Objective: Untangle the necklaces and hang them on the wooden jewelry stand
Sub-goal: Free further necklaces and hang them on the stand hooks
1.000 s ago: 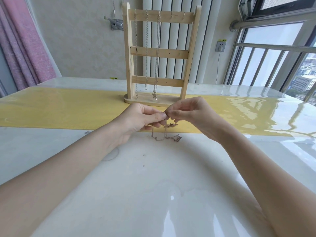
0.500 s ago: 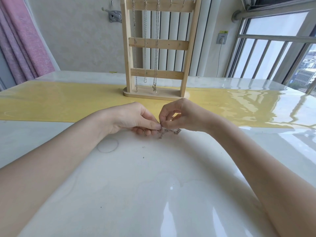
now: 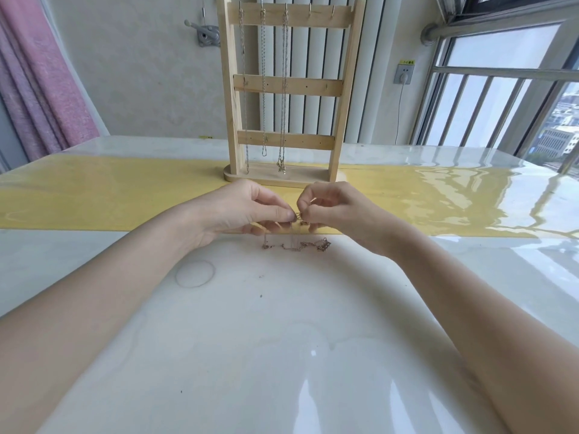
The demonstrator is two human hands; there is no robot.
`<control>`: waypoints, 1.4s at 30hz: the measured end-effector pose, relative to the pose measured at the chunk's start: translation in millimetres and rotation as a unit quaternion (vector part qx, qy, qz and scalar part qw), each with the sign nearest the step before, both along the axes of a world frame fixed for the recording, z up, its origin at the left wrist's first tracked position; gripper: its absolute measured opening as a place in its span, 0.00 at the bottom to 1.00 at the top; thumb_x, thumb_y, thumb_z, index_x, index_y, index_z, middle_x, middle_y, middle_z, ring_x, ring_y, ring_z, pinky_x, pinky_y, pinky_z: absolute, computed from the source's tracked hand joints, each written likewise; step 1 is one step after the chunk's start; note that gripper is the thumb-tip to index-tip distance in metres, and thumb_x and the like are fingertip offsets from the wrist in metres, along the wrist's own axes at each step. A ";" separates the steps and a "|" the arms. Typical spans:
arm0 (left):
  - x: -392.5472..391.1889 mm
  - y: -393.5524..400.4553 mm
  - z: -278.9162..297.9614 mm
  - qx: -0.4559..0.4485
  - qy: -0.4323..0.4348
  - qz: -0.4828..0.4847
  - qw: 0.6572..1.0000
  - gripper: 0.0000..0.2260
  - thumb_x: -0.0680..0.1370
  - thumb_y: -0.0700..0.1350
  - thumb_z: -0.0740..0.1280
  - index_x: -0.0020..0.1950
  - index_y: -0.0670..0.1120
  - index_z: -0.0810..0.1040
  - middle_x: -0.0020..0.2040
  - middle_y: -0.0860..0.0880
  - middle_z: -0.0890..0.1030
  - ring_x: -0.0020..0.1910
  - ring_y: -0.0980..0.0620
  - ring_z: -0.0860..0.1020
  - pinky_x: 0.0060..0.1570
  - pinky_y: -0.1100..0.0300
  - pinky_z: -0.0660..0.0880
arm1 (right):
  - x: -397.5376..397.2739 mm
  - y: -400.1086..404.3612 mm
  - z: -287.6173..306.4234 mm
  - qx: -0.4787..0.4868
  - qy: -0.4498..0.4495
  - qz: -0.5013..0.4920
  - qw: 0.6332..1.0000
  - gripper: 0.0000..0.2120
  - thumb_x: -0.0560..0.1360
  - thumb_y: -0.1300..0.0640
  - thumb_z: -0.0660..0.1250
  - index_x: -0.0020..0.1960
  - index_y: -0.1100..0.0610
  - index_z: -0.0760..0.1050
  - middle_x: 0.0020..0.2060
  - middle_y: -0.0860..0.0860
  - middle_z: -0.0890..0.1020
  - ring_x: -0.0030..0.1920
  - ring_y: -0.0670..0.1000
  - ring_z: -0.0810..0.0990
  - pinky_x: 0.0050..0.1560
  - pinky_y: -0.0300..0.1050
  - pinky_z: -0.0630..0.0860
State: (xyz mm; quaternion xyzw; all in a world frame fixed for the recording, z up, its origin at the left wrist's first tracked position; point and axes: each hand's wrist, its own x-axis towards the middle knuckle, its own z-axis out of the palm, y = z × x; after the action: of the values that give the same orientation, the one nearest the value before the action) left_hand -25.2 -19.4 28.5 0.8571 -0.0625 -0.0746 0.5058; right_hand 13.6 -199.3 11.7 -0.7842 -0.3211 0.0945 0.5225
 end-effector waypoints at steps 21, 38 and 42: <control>-1.0 -14.2 -9.3 0.173 -0.420 0.017 0.891 0.06 0.71 0.49 0.69 0.37 0.48 0.81 0.32 0.55 0.79 0.33 0.58 0.75 0.34 0.64 0.72 | 6.6 4.7 -7.0 0.108 0.174 0.010 0.979 0.03 0.70 0.63 0.61 0.37 0.60 0.71 0.36 0.53 0.71 0.40 0.48 0.71 0.45 0.43 0.72; 6.6 -14.7 -19.9 0.146 -0.478 0.027 0.866 0.03 0.65 0.51 0.62 0.34 0.52 0.71 0.30 0.56 0.72 0.29 0.63 0.69 0.30 0.70 0.64 | 2.3 6.7 -3.8 0.109 0.140 0.042 0.983 0.11 0.68 0.62 0.61 0.48 0.65 0.74 0.42 0.55 0.72 0.42 0.46 0.72 0.48 0.43 0.73; 5.9 -16.5 -22.9 0.152 -0.508 0.036 0.847 0.03 0.64 0.48 0.61 0.33 0.49 0.71 0.30 0.55 0.71 0.30 0.56 0.66 0.29 0.63 0.65 | -1.8 8.9 -2.8 0.116 0.148 0.056 0.981 0.08 0.72 0.65 0.59 0.46 0.69 0.73 0.38 0.51 0.75 0.38 0.45 0.74 0.44 0.40 0.74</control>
State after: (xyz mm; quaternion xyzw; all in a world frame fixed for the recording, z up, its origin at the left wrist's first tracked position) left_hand -19.4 -35.8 5.6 0.8430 -0.2676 0.3815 0.2685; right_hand 11.8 -190.3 8.9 -0.6763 -0.2924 0.2010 0.6455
